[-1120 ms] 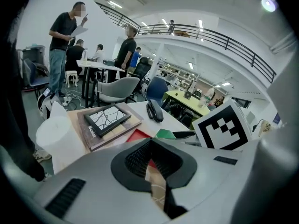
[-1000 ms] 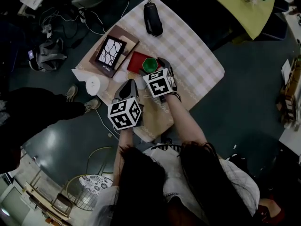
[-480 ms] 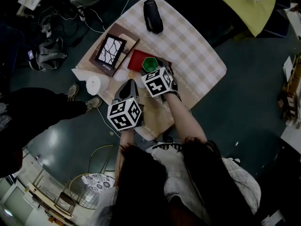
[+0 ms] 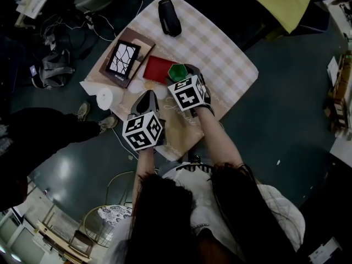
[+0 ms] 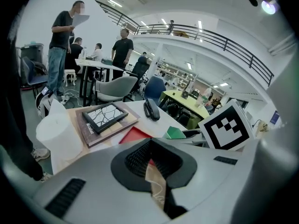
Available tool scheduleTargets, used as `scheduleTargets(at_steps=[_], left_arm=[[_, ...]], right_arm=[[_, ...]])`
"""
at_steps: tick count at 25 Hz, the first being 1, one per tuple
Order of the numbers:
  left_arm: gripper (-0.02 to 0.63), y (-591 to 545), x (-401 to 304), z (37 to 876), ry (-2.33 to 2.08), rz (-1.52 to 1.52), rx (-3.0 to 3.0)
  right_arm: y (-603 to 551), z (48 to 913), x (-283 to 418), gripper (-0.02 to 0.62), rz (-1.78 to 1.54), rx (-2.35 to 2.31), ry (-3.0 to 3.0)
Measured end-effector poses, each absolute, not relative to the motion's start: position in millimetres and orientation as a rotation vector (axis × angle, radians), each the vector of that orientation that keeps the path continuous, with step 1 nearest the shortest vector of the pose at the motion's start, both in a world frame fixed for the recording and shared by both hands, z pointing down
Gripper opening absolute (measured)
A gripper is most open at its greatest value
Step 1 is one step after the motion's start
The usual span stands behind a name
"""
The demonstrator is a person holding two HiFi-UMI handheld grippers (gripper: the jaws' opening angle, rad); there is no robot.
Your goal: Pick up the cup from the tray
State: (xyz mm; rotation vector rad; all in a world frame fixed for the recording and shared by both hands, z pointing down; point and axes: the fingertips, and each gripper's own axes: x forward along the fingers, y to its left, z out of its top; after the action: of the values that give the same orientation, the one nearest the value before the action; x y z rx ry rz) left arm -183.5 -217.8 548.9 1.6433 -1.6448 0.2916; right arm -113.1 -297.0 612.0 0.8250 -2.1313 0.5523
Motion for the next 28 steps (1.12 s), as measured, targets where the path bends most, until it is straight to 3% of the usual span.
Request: scheduleTargets(at_steps=[16, 28], left_arm=[[0.005, -225, -122, 547, -1.516, 0.363, 1.79], [0.005, -222, -120, 549, -1.524, 0.381, 1.789]], right_arm=[[-287, 622, -4, 0.341, 0.586, 1.0, -2.0], [-275, 642, 23, 0.342, 0.628, 1.019, -1.965]])
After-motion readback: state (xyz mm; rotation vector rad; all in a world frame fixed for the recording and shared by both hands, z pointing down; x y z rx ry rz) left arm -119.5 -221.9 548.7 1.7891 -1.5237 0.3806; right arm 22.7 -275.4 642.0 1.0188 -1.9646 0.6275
